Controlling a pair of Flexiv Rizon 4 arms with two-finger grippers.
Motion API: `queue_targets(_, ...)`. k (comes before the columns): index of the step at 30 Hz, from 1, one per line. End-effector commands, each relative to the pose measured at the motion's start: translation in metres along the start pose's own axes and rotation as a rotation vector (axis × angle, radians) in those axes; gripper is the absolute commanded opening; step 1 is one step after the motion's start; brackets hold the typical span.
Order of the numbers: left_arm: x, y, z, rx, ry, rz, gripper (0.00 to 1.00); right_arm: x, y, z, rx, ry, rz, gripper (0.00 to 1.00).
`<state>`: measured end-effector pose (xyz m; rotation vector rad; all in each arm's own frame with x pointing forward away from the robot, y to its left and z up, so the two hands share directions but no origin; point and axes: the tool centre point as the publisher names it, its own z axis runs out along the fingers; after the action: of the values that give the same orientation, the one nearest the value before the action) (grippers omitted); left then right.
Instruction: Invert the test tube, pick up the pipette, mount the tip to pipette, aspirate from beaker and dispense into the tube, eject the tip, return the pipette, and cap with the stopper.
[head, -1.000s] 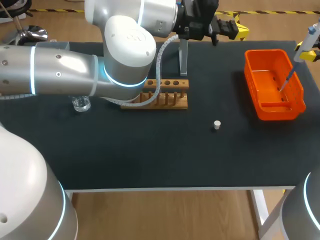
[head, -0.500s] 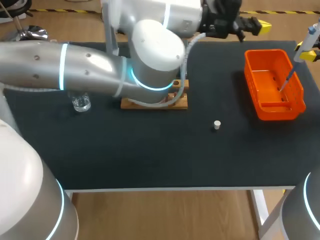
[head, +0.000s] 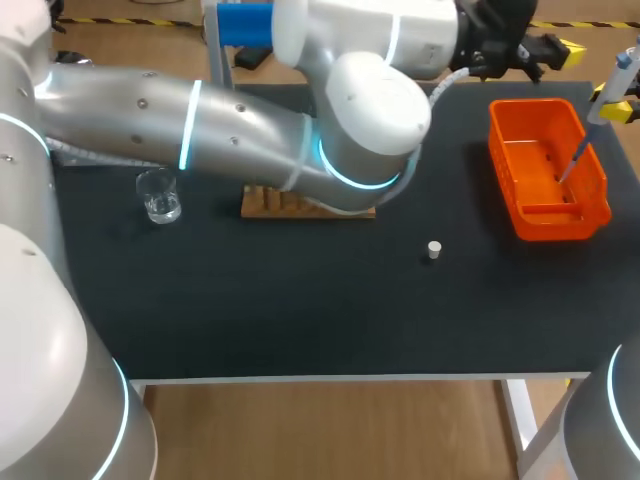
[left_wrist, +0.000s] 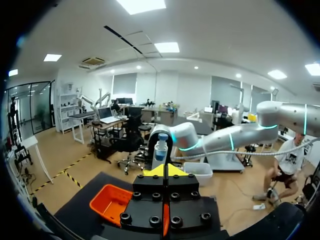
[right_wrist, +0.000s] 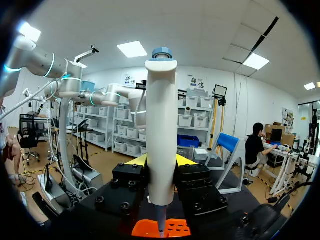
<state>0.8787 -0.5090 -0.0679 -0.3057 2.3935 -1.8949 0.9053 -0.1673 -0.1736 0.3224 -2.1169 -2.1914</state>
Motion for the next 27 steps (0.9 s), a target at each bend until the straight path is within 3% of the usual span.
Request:
queue_targets(1, 0.000, 0.001, 0.010, 0.008, -0.005, -0.001, 0.00, -0.001, 0.000, -0.001, 0.002, 0.003, 0.000, 0.00)
queue_targets(18, 0.000, 0.001, 0.010, 0.008, -0.005, -0.001, 0.00, -0.001, 0.000, -0.001, 0.002, 0.003, 0.000, 0.00)
queue_targets(27, -0.008, -0.006, 0.035, 0.048, 0.026, 0.082, 0.00, -0.001, 0.000, -0.001, 0.002, 0.003, 0.000, 0.00)
